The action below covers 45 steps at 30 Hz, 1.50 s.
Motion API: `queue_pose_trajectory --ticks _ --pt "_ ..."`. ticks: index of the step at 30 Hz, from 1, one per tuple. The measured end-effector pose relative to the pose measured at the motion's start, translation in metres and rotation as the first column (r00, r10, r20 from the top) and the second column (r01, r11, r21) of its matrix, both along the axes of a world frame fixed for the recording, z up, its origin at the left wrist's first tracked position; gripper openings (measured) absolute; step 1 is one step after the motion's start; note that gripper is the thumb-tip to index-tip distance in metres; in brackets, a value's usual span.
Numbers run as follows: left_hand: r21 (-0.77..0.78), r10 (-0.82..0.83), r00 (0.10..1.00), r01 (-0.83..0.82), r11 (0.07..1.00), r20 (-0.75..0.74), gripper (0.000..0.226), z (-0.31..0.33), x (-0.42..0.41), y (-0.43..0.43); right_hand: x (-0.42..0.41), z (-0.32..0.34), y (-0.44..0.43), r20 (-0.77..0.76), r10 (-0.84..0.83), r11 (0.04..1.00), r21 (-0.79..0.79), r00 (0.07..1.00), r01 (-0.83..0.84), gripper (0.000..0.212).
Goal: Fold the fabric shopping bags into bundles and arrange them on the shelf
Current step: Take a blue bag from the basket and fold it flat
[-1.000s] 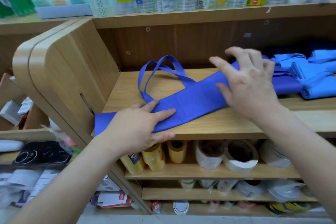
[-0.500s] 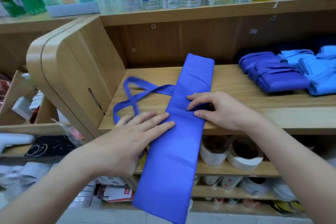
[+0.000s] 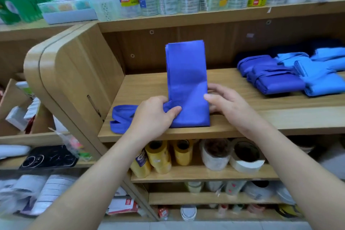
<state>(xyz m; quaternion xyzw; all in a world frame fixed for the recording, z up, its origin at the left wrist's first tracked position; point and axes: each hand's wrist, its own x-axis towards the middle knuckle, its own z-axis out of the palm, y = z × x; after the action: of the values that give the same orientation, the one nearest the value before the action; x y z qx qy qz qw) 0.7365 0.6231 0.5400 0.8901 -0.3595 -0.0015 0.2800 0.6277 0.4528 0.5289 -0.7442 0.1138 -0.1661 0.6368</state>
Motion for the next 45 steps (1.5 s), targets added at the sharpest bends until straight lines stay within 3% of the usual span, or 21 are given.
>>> queue_pose_trajectory --ticks 3,6,8,10,11,13,15,19,20,22,23,25,28,30,32,37,41,45 --pt "0.092 0.096 0.995 -0.098 0.991 0.028 0.038 -0.004 -0.003 -0.004 0.006 -0.003 0.01 -0.061 -0.265 0.917 -0.324 0.962 0.232 0.062" --pt "0.077 0.122 0.976 -0.138 0.987 0.183 0.055 -0.001 -0.011 -0.002 0.014 -0.008 0.02 -0.082 -0.37 0.752 -0.611 0.926 0.246 0.074" --pt "0.097 0.0 0.915 -0.043 0.994 0.405 0.051 -0.006 -0.007 0.001 0.017 -0.011 0.025 -0.122 -0.431 0.648 -0.732 0.894 0.212 0.069" --pt "0.224 -0.202 0.784 0.082 0.971 0.586 0.031 -0.007 -0.004 0.0 0.019 -0.014 0.026 -0.122 -0.442 0.569 -0.804 0.889 0.173 0.06" --pt "0.334 -0.304 0.753 0.119 0.935 0.584 0.035 -0.007 -0.003 -0.001 0.02 -0.014 0.024 -0.113 -0.429 0.541 -0.827 0.896 0.155 0.054" --pt "0.489 -0.389 0.822 0.159 0.858 0.416 0.049 -0.011 0.001 -0.002 0.022 -0.011 0.02 -0.112 -0.368 0.5 -0.861 0.923 0.095 0.043" --pt "0.491 -0.393 0.882 0.231 0.84 0.258 0.052 -0.011 0.008 0.0 0.025 -0.007 0.017 -0.164 -0.269 0.47 -0.883 0.949 -0.02 0.036" --pt "0.414 -0.436 0.884 0.337 0.846 0.17 0.06 0.001 0.005 0.011 0.022 0.007 0.008 -0.245 -0.125 0.451 -0.877 0.961 -0.165 0.031" --pt "0.445 -0.453 0.882 0.358 0.821 0.127 0.074 0.002 0.002 0.016 0.019 0.012 0.004 -0.247 -0.104 0.465 -0.868 0.963 -0.173 0.028" --pt "0.497 -0.494 0.857 0.367 0.786 0.147 0.095 -0.001 0.0 0.026 0.014 0.016 -0.002 -0.226 -0.048 0.599 -0.786 0.973 -0.153 0.02" --pt "0.476 -0.514 0.829 0.369 0.798 0.219 0.092 -0.005 0.0 0.029 0.013 0.016 -0.003 -0.192 -0.034 0.696 -0.709 0.981 -0.115 0.015" --pt "0.403 -0.515 0.791 0.376 0.834 0.329 0.062 -0.015 -0.001 0.031 0.018 0.01 -0.006 -0.114 -0.045 0.824 -0.565 0.992 -0.027 0.015" --pt "0.288 -0.492 0.798 0.409 0.866 0.348 0.053 -0.021 0.003 0.031 0.036 -0.001 -0.014 -0.186 -0.116 0.801 -0.598 0.976 -0.019 0.08" --pt "0.2 -0.489 0.813 0.447 0.872 0.315 0.049 -0.022 0.004 0.032 0.049 0.005 -0.017 -0.291 -0.102 0.843 -0.533 0.951 -0.072 0.102" --pt "0.113 -0.483 0.832 0.47 0.875 0.275 0.044 -0.021 0.007 0.034 0.061 0.012 -0.02 -0.29 -0.041 0.909 -0.407 0.956 -0.085 0.093" --pt "-0.16 -0.29 0.957 0.286 0.945 -0.001 0.017 -0.012 0.011 0.03 0.062 0.018 -0.012 -0.134 0.037 0.996 -0.076 0.99 -0.048 0.036" --pt "-0.291 -0.087 0.993 0.06 0.955 -0.083 0.013 -0.007 0.016 0.016 0.052 0.022 0.0 -0.075 0.073 0.977 0.204 0.995 -0.056 0.036" --pt "-0.313 0.024 1.0 -0.028 0.949 -0.015 0.02 -0.01 0.014 0.008 0.045 0.019 0.01 -0.012 -0.021 0.952 0.304 1.0 0.024 0.035"
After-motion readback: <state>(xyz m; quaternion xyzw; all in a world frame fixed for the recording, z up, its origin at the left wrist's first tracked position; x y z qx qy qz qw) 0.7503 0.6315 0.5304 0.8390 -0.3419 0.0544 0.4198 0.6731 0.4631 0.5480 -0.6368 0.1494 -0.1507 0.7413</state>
